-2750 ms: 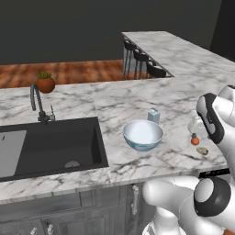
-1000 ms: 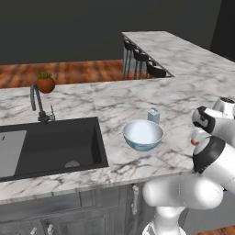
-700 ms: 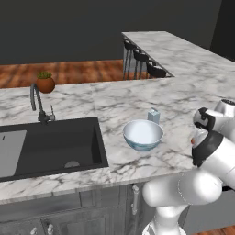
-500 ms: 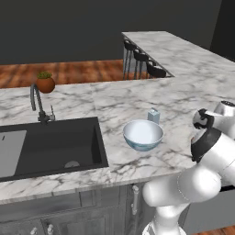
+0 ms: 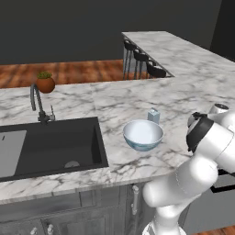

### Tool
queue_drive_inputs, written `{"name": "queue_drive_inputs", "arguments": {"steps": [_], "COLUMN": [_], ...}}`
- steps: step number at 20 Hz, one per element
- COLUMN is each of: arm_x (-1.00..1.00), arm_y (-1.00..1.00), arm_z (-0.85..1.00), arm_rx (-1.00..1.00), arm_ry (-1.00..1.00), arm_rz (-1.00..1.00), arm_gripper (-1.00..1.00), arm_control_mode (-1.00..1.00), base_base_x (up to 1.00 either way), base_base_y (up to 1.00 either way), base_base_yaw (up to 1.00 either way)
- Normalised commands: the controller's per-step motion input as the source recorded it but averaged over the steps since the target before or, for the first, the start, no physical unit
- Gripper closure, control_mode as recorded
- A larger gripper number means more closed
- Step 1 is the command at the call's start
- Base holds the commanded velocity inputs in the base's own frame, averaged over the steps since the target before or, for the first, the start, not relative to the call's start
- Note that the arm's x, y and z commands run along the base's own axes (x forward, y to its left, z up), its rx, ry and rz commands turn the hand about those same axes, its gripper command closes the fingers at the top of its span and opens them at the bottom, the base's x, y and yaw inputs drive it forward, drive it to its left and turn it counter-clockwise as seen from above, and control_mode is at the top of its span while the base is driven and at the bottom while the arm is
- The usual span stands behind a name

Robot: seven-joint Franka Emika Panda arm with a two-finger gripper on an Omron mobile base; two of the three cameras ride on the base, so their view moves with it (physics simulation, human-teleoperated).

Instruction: Gather the eggs and milk located in the vicinity of the sink area and place them right next to the bowl.

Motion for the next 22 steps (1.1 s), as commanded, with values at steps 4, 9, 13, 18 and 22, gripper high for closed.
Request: {"name": "queue_drive_inputs", "arguments": {"steps": [4,9,13,18,22], "arm_x": [0.12,0.01,0.0,0.0,0.0], "arm_y": [-0.07,-0.07,0.0,0.0,0.0], "arm_z": [-0.14,-0.1,-0.03,-0.06,-0.15], "arm_rx": [0.0,0.0,0.0,-0.01,-0.03], "arm_ry": [0.0,0.0,0.0,0.0,0.0], "arm_rz": [0.03,0.03,0.01,0.0,0.0], "arm_gripper": [-1.0,-1.0,-1.0,-1.0,-1.0], "arm_control_mode": [-1.0,-1.0,-1.0,-1.0,-1.0], "base_base_x": [0.0,0.0,0.0,0.0,0.0], "base_base_y": [0.0,0.0,0.0,0.0,0.0], "base_base_yaw": [0.0,0.0,0.0,0.0,0.0]}}
